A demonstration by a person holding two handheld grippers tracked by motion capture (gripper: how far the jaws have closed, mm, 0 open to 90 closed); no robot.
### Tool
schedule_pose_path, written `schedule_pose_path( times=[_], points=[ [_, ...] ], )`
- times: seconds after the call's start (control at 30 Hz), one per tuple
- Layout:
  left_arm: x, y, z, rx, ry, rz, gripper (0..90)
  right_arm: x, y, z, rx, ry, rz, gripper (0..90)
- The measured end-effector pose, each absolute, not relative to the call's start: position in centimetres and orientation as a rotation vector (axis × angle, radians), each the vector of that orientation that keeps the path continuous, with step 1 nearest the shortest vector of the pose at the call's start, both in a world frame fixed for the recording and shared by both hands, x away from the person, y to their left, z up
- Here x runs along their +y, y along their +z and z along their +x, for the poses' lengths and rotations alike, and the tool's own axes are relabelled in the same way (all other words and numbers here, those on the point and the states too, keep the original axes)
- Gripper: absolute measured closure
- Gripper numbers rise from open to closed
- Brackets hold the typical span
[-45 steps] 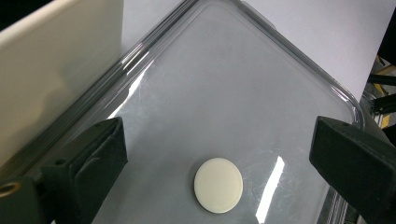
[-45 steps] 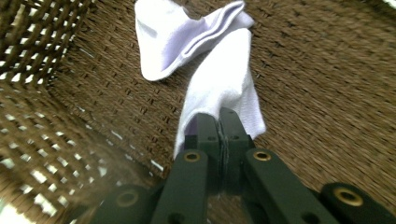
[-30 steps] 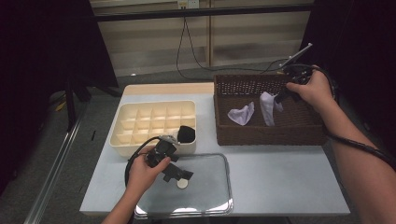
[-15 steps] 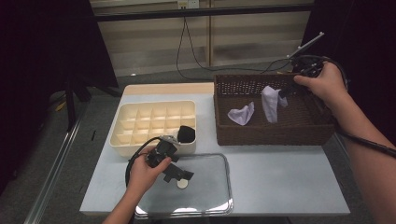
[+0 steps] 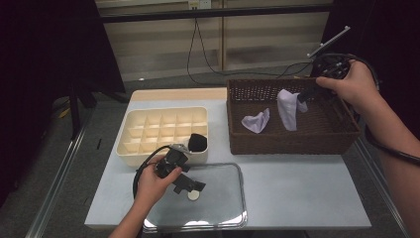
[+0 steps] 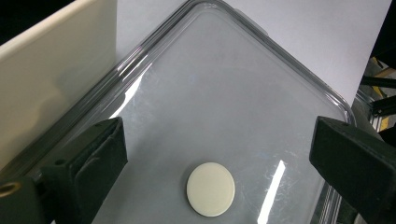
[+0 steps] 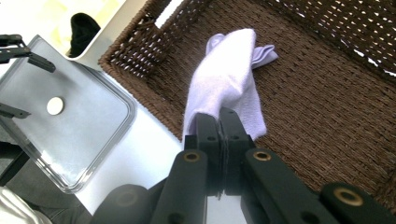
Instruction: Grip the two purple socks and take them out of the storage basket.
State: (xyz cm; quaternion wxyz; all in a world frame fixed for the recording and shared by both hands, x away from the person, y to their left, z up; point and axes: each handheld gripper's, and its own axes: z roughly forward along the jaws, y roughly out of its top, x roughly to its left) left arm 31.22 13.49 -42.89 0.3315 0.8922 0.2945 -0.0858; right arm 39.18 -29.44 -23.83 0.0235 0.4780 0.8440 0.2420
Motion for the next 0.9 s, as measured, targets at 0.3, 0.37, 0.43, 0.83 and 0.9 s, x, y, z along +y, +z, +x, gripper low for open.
schedule_pose_path(
  times=[0.3, 0.37, 0.43, 0.83, 0.9],
  points=[
    [13.4, -42.8, 31.2, 0.770, -0.219, 2.340, 4.1, -28.5, -23.4, 38.2, 2.643, 0.756, 1.431, 89.7],
    [13.4, -42.8, 31.2, 0.767, -0.219, 2.343, 4.1, -28.3, -23.4, 37.9, 2.647, 0.764, 1.420, 89.7],
    [13.4, -42.8, 31.2, 0.760, -0.219, 2.347, 4.1, -28.1, -23.3, 37.7, 2.658, 0.777, 1.409, 89.6],
    [13.2, -42.9, 31.1, 0.768, -0.220, 2.331, 4.1, -26.9, -23.9, 35.9, 2.714, 0.823, 1.344, 89.6],
    [13.2, -42.9, 31.2, 0.755, -0.218, 2.348, 4.1, -26.6, -24.0, 35.7, 2.728, 0.826, 1.326, 89.6]
  ],
)
